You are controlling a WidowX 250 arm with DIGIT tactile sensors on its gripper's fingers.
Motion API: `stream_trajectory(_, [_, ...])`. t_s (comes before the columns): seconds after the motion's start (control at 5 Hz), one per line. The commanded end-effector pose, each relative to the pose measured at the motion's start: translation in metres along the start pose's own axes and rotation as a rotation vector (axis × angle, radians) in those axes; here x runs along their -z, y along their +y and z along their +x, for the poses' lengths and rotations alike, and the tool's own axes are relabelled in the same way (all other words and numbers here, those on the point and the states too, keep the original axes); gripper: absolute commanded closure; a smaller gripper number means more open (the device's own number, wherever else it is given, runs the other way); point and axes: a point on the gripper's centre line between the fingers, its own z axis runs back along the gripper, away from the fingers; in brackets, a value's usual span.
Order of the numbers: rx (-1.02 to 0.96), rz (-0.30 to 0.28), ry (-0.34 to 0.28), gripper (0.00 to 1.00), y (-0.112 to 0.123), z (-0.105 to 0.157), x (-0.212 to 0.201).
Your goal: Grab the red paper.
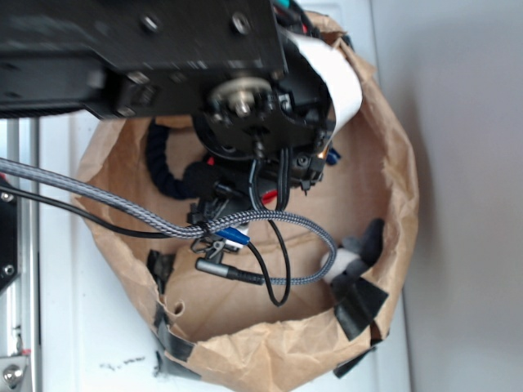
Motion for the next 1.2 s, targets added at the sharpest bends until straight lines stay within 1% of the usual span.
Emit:
stream_trajectory(0.0, [-0.006, 0.04, -0.076, 0.0, 0.01, 0.034, 0.052])
stream_trajectory(0.2, [-0.005, 0.018, -0.044, 0.0, -0.007, 0.024, 0.076])
stream_trajectory(0.4, [0.018, 0.033, 0.047, 0.0, -0.011, 0.026, 0.095])
stream_trajectory(0.6, [0.024, 0.059, 0.102, 1.0, -0.019, 0.024, 0.106])
stream_trajectory(0.8, [0.036, 0.048, 0.094, 1.0, -0.019, 0.025, 0.104])
stream_trajectory(1.0, [0.037, 0.053, 0.078, 1.0, -0.016, 0.026, 0.099])
